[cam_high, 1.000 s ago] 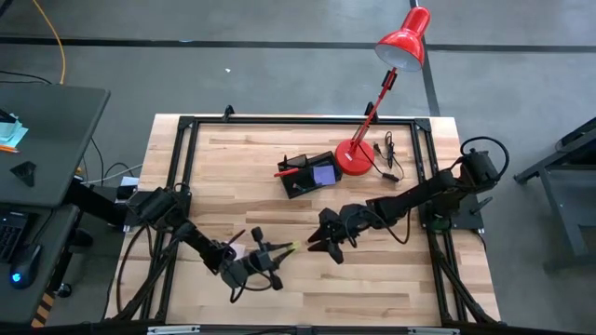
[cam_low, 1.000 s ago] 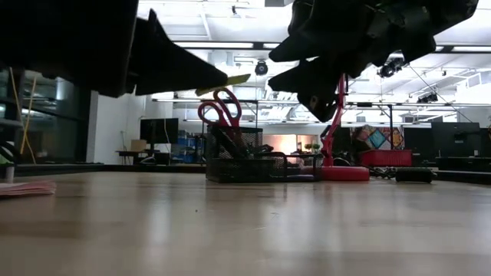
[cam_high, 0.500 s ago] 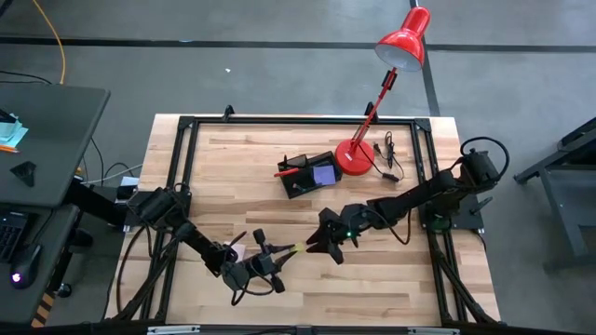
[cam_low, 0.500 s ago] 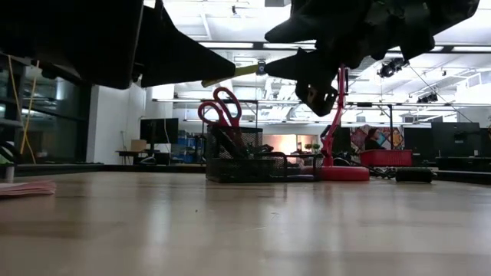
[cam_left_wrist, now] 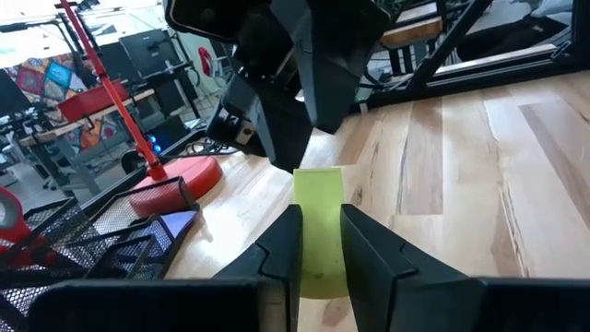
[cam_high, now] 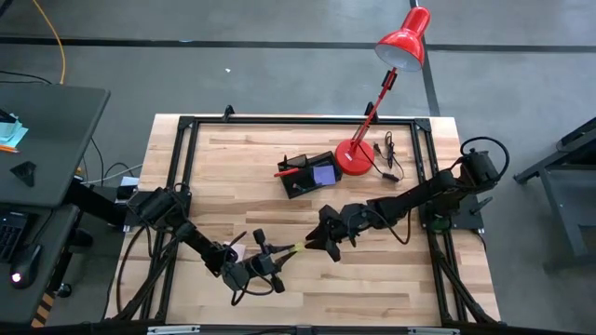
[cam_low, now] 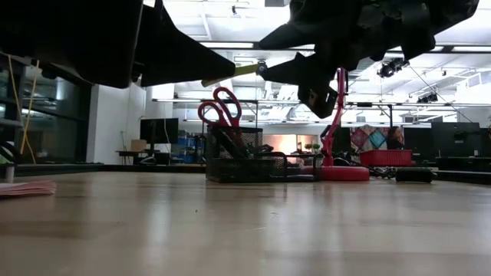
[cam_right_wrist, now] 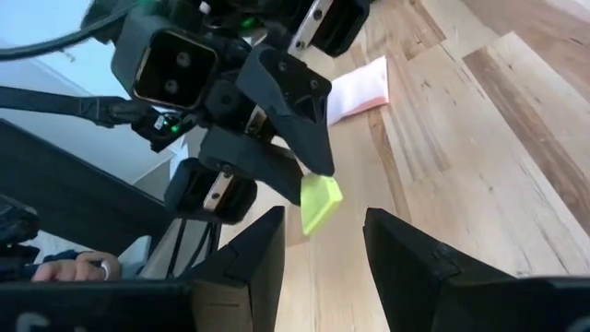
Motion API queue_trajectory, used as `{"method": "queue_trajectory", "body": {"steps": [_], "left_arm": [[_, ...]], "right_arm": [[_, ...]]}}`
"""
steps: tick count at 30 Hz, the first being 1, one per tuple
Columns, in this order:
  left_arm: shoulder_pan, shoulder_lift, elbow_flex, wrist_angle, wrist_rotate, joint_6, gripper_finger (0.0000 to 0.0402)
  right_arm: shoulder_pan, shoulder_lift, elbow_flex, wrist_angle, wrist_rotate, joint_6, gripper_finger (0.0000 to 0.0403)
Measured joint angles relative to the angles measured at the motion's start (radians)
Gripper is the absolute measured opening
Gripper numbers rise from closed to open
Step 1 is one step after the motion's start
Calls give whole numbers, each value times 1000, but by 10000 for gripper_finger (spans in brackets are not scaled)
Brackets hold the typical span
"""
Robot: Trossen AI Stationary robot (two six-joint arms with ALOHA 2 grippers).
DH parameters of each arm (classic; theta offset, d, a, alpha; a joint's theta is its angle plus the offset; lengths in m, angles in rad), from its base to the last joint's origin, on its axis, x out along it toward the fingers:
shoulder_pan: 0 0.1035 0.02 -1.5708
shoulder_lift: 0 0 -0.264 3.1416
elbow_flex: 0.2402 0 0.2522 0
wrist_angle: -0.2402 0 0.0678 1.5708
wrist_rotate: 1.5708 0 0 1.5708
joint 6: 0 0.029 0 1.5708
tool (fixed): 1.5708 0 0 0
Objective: Pick and place office supplies into organizer
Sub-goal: Put the yellow eraser into the black desk organizer
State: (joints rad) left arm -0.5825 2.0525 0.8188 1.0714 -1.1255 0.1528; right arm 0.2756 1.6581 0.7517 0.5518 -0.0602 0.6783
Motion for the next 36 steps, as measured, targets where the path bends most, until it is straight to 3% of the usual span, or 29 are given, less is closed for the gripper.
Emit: {"method": "queue_trajectory", "body": {"steps": [16,36], "left_arm": [[61,0,1,29,45,26,51],[53,0,14,57,40,69,51]], "right_arm": [[0,0,0,7,3,-4,139],[-22,0,0,-32,4,-2,139]]}}
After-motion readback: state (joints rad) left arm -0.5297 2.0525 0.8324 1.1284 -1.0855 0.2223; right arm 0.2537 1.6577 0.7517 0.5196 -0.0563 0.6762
